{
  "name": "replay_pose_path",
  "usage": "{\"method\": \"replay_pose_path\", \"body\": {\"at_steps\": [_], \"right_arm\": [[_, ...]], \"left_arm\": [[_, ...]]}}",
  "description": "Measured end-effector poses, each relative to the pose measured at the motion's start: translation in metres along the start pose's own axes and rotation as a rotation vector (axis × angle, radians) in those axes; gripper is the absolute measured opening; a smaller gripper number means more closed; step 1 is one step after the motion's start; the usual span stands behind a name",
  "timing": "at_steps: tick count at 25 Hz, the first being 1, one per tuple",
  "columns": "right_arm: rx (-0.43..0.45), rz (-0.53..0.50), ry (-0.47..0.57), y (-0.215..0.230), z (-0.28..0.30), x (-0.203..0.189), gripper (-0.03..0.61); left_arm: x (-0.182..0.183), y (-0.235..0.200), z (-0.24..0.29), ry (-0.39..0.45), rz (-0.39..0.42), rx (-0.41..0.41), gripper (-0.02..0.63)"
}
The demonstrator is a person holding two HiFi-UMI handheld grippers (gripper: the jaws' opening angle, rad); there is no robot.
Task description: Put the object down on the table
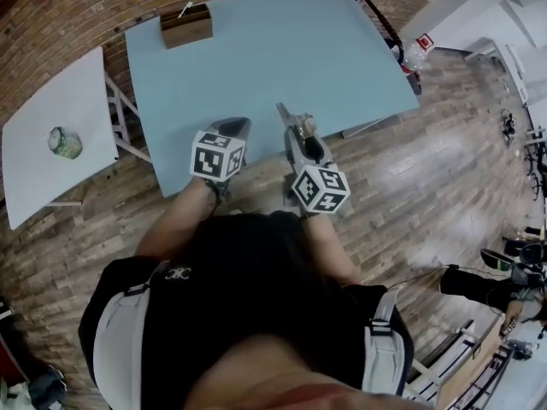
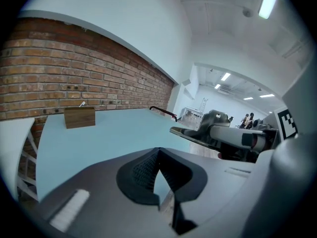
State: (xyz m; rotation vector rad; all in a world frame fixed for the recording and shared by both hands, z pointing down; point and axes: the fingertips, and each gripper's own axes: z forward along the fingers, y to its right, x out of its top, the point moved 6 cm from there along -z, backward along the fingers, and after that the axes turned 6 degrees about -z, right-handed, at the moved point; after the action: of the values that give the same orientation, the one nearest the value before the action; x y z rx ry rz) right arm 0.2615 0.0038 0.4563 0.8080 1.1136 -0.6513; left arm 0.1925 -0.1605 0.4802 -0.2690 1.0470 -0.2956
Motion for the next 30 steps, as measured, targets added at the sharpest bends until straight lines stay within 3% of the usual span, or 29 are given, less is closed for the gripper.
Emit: {"method": "replay_pose_path", "body": {"at_steps": [7,21,30], "right_arm": [[0.068,0.021,-0.039,0.013,0.033,-0.014,0.178],[0.245,-0.047,-0.175,0.053,0.142,0.005,0.178],[0.301,-0.092,-0.274,0.082,0.182,-0.016,0.178]], "left_arm": [[-0.014,-0.022,0.007,-0.023,-0.046,0.097,0.000],[0.026,-0.060,0.051,0.018,-0.170,0.263,0.000],[0.026,-0.073,0.064,0.051,-0.221,0.374,0.000]]}}
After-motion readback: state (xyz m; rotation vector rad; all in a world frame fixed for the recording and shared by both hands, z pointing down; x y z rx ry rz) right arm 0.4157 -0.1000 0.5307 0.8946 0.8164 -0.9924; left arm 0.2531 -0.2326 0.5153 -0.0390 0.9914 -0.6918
